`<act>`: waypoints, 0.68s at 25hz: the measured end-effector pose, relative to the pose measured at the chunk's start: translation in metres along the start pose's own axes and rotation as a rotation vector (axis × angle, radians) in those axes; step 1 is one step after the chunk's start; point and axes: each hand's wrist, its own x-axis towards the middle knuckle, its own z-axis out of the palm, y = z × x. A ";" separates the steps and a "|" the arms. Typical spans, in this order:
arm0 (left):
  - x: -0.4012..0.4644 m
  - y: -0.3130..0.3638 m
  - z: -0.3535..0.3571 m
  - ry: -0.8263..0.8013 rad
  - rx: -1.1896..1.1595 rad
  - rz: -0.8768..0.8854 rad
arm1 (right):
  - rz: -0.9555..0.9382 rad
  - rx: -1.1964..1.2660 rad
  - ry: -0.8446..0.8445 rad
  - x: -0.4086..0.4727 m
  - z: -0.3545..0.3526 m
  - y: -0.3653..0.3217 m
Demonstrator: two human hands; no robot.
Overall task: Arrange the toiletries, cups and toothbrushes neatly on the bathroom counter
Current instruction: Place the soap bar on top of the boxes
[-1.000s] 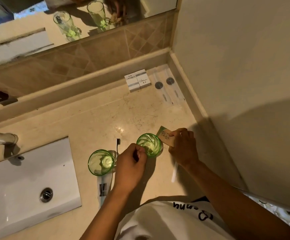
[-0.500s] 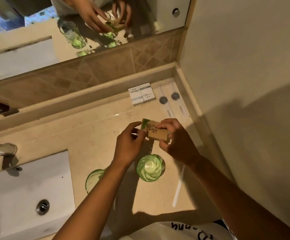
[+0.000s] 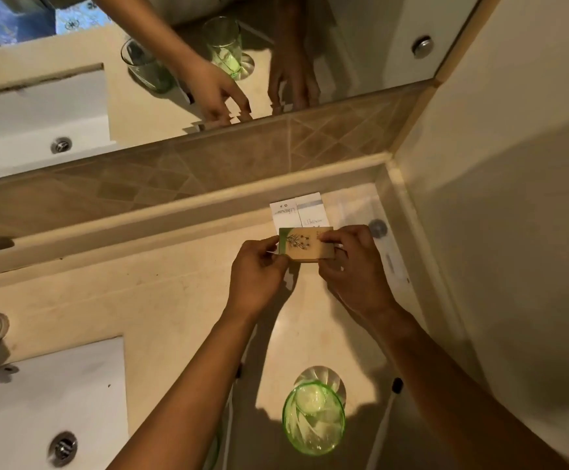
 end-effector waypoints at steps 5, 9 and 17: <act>0.032 0.005 0.007 0.096 0.008 0.065 | -0.065 -0.152 0.057 0.051 0.008 -0.002; 0.048 0.003 0.013 0.197 -0.076 0.021 | -0.048 -0.206 0.062 0.071 0.012 0.001; 0.058 -0.001 0.023 0.182 -0.042 0.071 | -0.002 -0.243 0.081 0.080 0.019 0.007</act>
